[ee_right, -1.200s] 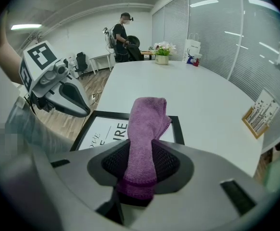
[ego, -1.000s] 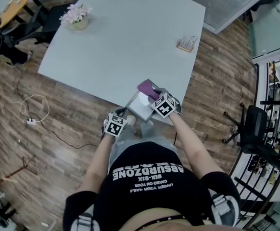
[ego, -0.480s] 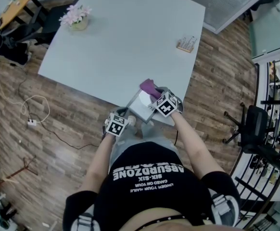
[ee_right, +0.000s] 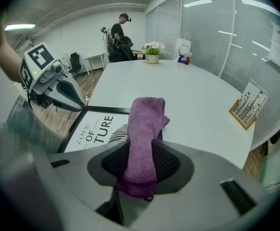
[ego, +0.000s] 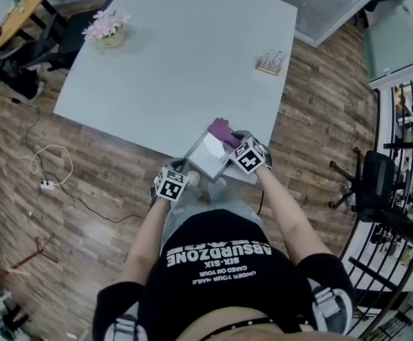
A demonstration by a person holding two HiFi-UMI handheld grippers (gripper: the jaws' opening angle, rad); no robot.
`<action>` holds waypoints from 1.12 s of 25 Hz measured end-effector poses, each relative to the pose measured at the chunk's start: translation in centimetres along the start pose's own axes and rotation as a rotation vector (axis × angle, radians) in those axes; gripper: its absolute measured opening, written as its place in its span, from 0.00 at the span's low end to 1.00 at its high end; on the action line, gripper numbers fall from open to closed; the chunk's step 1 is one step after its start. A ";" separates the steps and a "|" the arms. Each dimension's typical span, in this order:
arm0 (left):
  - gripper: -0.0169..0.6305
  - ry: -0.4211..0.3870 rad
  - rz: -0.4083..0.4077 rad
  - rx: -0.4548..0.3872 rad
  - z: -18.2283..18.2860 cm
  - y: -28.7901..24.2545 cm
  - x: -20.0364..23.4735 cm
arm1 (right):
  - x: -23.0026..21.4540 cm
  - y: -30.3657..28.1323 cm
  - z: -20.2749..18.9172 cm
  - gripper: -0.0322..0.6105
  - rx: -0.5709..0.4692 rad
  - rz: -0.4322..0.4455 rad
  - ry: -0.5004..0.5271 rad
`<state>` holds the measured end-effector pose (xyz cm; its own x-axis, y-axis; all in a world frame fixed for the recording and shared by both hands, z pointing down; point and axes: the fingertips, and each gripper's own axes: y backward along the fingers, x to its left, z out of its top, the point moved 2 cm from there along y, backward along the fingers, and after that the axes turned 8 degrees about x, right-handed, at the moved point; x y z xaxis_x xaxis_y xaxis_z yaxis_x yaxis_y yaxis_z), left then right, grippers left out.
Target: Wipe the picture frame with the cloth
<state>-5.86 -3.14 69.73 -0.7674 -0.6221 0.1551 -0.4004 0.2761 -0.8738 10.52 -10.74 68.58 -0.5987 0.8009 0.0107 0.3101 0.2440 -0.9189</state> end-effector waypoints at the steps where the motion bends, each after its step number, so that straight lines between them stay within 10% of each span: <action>1: 0.05 0.001 0.003 0.000 0.0 0.0 0.0 | 0.0 0.0 0.0 0.28 -0.005 0.002 -0.010; 28: 0.05 0.029 0.013 -0.013 0.1 -0.1 0.0 | 5.8 -0.1 -0.2 0.27 -0.066 0.067 -0.121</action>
<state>-5.79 -3.23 69.77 -0.7868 -0.5968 0.1575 -0.3966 0.2934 -0.8698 7.12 -6.01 68.85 -0.6585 0.7458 -0.1008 0.3978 0.2313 -0.8878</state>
